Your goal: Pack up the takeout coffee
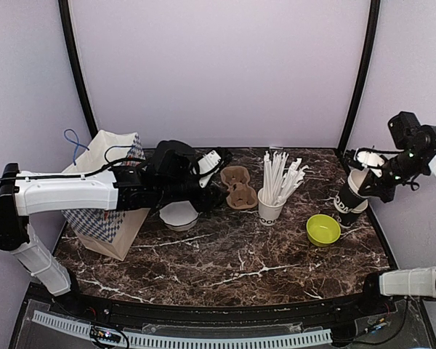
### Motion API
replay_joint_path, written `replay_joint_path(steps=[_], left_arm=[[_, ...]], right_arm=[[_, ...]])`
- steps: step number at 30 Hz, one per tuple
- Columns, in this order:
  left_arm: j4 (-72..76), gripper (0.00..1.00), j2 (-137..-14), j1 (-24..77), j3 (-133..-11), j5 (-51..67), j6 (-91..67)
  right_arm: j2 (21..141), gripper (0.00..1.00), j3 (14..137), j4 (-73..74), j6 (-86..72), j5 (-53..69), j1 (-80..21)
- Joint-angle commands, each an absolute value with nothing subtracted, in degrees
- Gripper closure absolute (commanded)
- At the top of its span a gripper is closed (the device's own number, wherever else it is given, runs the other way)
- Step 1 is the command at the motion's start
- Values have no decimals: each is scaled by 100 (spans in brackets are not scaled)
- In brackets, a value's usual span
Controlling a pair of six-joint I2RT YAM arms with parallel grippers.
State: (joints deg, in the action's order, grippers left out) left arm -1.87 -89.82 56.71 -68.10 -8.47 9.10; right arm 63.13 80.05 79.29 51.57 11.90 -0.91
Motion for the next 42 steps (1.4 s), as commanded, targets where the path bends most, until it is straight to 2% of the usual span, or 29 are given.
replay_joint_path(steps=[1,10,18,21,26,31,42], left_arm=[[-558,37,-8920,5323,-7226,-1351,554],[-1415,39,-9023,4863,-7830,-1072,57],[-1805,41,-9227,4839,-8353,-1286,-160],[-1963,41,-9346,4803,-8505,-1304,-264],[-2341,41,-9675,4750,-8909,-1261,-326],[-3039,41,-10014,4722,-9414,-1377,-295],[-3287,37,-10052,4650,-9179,-1309,27]], right_arm=[[6219,100,7301,7954,5466,1895,-657],[5795,100,6417,7726,5358,2282,-1534],[5927,100,6149,7444,5084,2216,-2882],[6131,100,6218,7146,4760,2038,-3753],[6763,100,6322,6111,3977,938,-5358],[7461,100,6506,5459,3912,420,-6091],[8688,100,7154,5001,3876,18,-6882]])
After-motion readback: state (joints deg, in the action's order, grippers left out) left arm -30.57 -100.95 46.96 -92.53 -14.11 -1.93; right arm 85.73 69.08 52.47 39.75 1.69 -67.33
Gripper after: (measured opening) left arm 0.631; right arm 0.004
